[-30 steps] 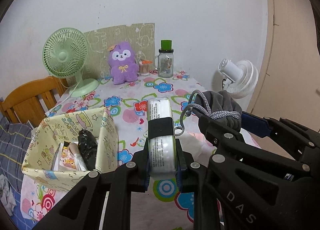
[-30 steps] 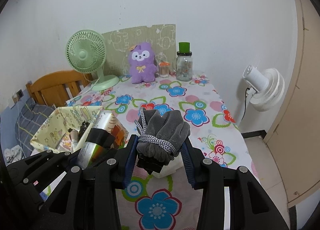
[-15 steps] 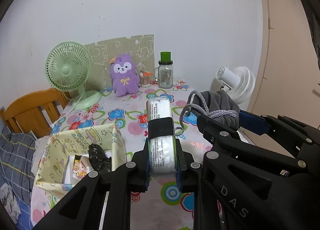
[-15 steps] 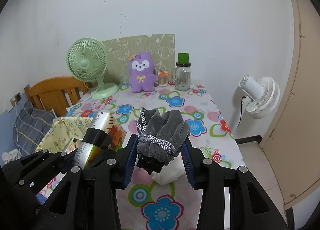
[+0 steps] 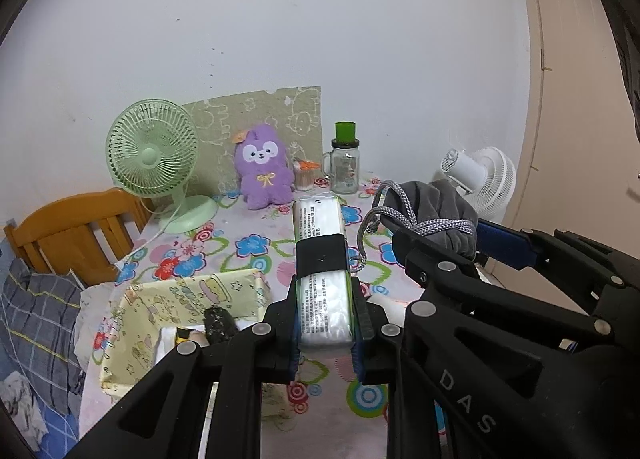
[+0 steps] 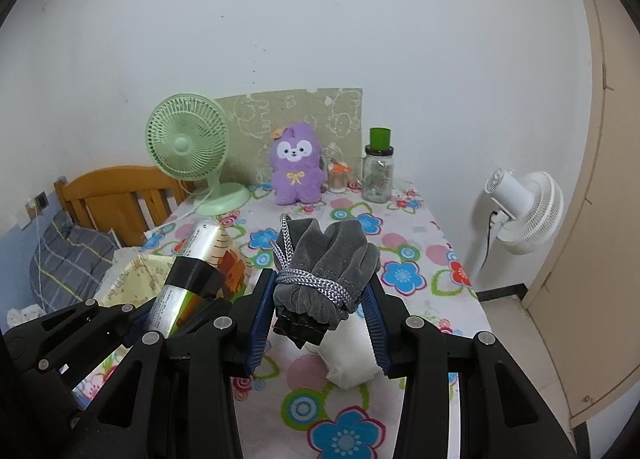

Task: Organize soft objects
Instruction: 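Carry the grey gloves and white packet over the fabric box with both tools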

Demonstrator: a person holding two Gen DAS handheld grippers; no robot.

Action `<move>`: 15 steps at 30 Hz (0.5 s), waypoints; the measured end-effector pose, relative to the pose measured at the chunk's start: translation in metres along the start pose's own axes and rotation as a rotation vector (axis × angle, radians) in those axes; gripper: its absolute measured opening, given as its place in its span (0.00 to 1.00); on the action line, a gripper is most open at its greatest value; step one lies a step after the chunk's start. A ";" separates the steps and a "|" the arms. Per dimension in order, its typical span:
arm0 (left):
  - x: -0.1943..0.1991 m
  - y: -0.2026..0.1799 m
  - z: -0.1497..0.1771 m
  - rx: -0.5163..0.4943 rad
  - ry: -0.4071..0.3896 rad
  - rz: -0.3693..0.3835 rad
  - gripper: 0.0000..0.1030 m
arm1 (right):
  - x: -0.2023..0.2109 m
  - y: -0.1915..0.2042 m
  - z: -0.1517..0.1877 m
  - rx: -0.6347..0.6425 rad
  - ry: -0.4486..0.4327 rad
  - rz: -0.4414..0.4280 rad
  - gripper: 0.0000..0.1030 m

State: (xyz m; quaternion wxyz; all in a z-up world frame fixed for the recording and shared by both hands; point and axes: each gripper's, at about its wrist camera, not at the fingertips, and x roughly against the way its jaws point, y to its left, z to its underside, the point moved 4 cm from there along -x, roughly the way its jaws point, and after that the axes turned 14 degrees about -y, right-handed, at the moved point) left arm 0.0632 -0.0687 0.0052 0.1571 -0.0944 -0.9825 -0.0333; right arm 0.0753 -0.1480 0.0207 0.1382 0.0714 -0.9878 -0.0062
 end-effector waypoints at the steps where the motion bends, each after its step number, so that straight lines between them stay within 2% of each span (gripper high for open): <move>1: 0.000 0.002 -0.001 0.001 -0.001 -0.003 0.18 | -0.001 0.003 -0.001 0.001 0.000 -0.003 0.45; 15: -0.008 0.040 0.000 0.017 0.013 -0.025 0.18 | -0.026 0.037 -0.005 0.007 0.021 -0.036 0.45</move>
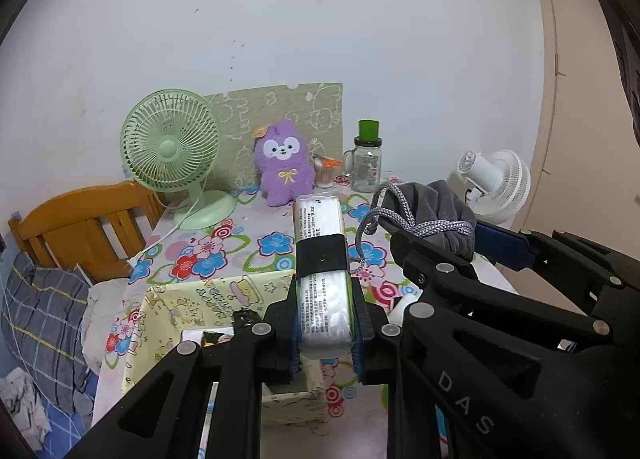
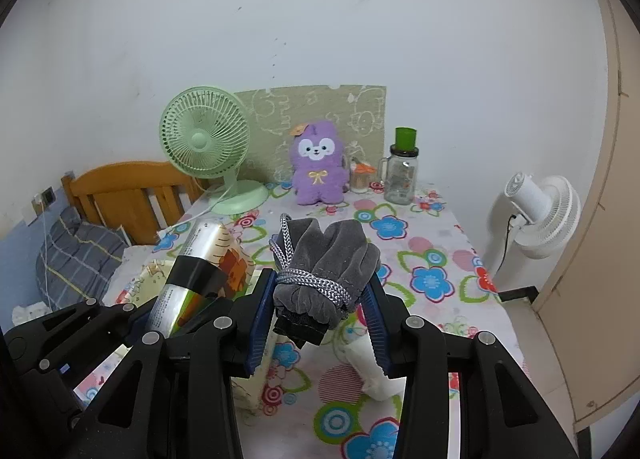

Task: Organize soft objects
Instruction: 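Carry the grey gloves and white packet over the fabric box with both tools, then lower both held items into the fabric box and open both grippers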

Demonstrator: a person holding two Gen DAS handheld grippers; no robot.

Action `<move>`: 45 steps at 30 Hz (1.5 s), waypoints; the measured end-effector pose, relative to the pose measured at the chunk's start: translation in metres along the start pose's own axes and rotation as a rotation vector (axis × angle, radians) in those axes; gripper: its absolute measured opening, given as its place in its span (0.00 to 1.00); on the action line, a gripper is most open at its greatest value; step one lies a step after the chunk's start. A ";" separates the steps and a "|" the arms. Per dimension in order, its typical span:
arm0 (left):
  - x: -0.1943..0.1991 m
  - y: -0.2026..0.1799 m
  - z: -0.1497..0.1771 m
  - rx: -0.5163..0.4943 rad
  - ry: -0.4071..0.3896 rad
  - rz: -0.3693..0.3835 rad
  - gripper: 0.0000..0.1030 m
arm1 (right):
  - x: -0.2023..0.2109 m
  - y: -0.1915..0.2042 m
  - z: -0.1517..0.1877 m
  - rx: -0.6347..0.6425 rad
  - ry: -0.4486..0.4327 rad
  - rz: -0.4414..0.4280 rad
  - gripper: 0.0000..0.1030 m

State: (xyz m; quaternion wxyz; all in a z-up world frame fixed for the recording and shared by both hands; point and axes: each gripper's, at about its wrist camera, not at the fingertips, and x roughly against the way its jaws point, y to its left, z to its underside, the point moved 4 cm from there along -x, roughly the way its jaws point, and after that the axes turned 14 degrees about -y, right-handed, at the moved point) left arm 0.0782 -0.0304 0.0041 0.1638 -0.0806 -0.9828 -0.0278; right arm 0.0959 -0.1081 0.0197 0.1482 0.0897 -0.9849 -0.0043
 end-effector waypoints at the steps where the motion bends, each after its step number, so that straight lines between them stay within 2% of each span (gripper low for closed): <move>1: -0.001 0.003 0.000 0.000 0.001 -0.002 0.18 | -0.003 0.003 0.001 0.001 0.004 -0.005 0.45; 25: -0.032 0.083 0.028 0.051 0.082 -0.093 0.18 | -0.059 0.073 0.015 0.041 0.092 -0.105 0.45; 41: -0.057 0.121 0.060 0.086 0.182 -0.137 0.20 | -0.093 0.104 0.036 0.067 0.167 -0.147 0.45; 42: -0.059 0.124 0.063 0.090 0.191 -0.142 0.22 | -0.095 0.106 0.037 0.067 0.171 -0.151 0.45; 44: -0.062 0.127 0.067 0.096 0.204 -0.151 0.39 | -0.099 0.109 0.040 0.065 0.183 -0.157 0.45; 45: -0.064 0.129 0.069 0.098 0.210 -0.159 0.39 | -0.101 0.109 0.041 0.061 0.189 -0.162 0.45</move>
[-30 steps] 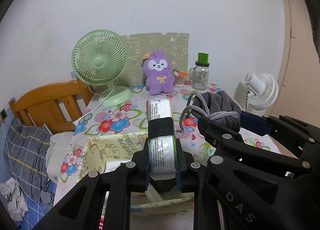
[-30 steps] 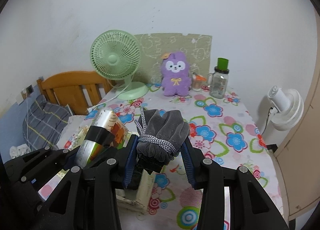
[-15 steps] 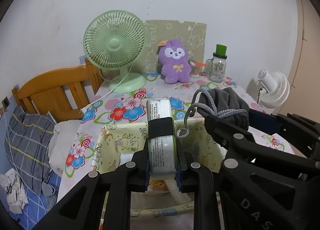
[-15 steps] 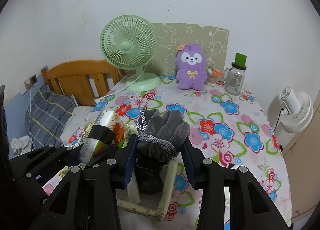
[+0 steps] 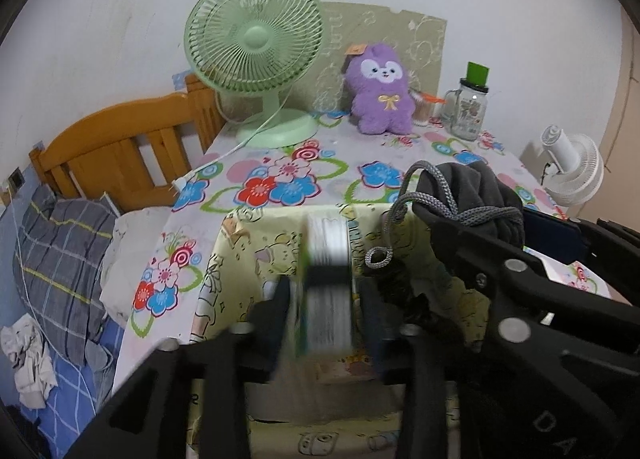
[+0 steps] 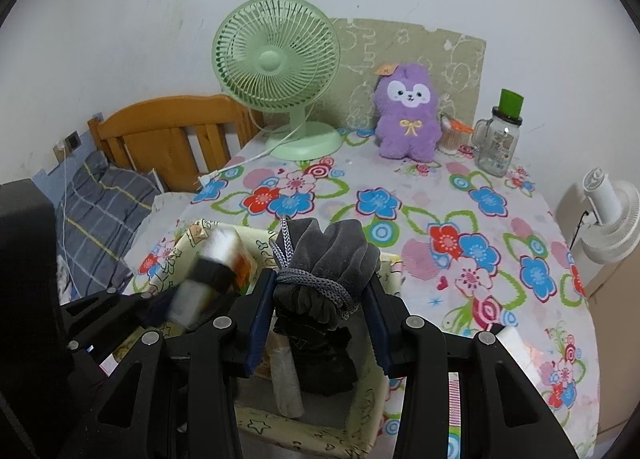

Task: Organize soft objects
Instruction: 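Lower both held items into the fabric box and open both grippers, then withdraw both open grippers up out of the fabric box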

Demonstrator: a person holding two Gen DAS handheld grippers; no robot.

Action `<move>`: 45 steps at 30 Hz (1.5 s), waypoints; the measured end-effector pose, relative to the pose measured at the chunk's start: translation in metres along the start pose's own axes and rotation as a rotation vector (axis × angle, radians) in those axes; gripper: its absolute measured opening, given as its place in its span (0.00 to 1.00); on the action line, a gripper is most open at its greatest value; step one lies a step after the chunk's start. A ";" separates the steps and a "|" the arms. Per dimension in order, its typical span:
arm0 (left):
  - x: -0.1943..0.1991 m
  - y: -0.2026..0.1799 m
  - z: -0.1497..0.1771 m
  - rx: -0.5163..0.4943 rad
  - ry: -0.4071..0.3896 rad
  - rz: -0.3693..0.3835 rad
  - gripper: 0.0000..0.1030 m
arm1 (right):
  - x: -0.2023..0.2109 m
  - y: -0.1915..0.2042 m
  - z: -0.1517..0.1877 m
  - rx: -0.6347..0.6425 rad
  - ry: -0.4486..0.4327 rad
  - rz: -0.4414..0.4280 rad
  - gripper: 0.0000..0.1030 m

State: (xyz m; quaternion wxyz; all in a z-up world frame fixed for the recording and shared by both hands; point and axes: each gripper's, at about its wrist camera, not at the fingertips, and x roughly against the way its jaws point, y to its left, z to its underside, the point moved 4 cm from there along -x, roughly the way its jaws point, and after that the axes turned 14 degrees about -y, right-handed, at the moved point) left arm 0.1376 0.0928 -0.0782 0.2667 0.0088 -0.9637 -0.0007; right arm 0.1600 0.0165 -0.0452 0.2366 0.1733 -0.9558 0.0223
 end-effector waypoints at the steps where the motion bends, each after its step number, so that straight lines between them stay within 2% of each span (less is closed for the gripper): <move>1: -0.002 0.001 0.001 0.002 0.003 -0.005 0.40 | -0.002 0.000 0.001 -0.006 0.006 -0.010 0.45; 3: -0.004 0.003 0.003 0.002 0.010 -0.013 0.48 | -0.006 0.002 0.002 -0.009 0.012 -0.018 0.46; 5: -0.005 0.005 0.005 0.001 0.017 -0.022 0.64 | -0.009 0.004 0.003 -0.006 0.017 -0.026 0.47; 7: -0.005 0.007 0.007 -0.002 0.015 -0.036 0.69 | -0.012 0.005 0.004 -0.005 0.021 -0.031 0.52; 11: -0.003 0.011 0.006 0.001 0.009 -0.052 0.77 | -0.016 0.008 0.007 0.008 0.020 -0.023 0.71; 14: -0.002 0.012 0.008 0.002 0.013 -0.058 0.83 | -0.015 0.008 0.008 0.026 0.016 -0.018 0.75; 25: 0.015 -0.004 0.002 -0.013 -0.018 -0.056 0.91 | 0.004 0.000 0.010 0.050 0.003 0.014 0.79; 45: 0.052 -0.050 -0.013 -0.048 -0.086 -0.012 0.92 | 0.056 -0.035 0.002 0.027 -0.067 0.057 0.79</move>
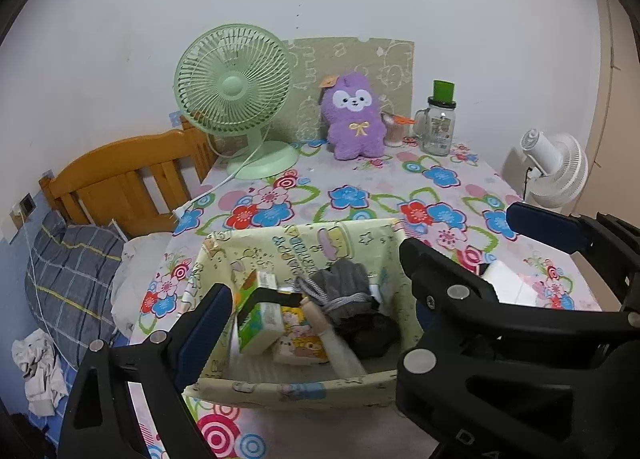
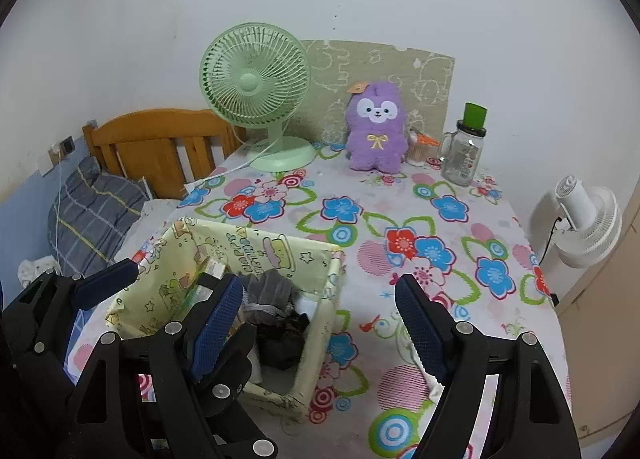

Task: Organize soft objects
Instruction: 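Withdraw both open grippers up out of the fabric box, then move both open grippers toward the white folded cloth and pink tissue pack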

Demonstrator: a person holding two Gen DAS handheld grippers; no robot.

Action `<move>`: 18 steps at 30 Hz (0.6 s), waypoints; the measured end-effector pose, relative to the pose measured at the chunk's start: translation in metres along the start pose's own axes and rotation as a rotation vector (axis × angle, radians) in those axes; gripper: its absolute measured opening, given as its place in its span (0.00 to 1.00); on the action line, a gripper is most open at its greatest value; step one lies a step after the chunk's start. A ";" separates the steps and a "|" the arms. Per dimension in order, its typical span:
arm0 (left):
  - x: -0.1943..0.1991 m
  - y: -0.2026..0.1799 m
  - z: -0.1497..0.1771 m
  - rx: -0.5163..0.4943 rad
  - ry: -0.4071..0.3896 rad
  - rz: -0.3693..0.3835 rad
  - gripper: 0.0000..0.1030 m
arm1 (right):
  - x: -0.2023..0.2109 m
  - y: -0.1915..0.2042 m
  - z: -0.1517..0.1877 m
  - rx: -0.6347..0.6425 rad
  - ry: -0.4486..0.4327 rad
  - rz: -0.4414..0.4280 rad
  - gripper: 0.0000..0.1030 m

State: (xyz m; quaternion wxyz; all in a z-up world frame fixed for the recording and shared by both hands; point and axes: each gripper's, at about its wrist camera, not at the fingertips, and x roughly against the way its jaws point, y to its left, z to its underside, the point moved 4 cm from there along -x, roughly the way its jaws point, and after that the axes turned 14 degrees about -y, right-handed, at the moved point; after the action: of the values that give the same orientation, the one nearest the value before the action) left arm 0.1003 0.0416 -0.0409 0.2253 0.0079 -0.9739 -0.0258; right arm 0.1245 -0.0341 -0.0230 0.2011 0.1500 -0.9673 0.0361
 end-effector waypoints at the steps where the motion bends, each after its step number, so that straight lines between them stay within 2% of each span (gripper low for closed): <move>1: 0.001 -0.002 -0.001 -0.001 -0.002 0.002 0.92 | 0.002 -0.002 0.000 -0.002 -0.002 0.003 0.79; 18: 0.021 -0.043 -0.011 -0.027 -0.042 0.040 0.92 | 0.033 -0.043 0.000 -0.047 -0.025 0.037 0.79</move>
State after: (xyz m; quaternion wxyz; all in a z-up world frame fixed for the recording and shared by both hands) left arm 0.0866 -0.0019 -0.0242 0.2052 -0.0153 -0.9780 -0.0346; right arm 0.1089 -0.0840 -0.0094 0.1918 0.1277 -0.9730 0.0149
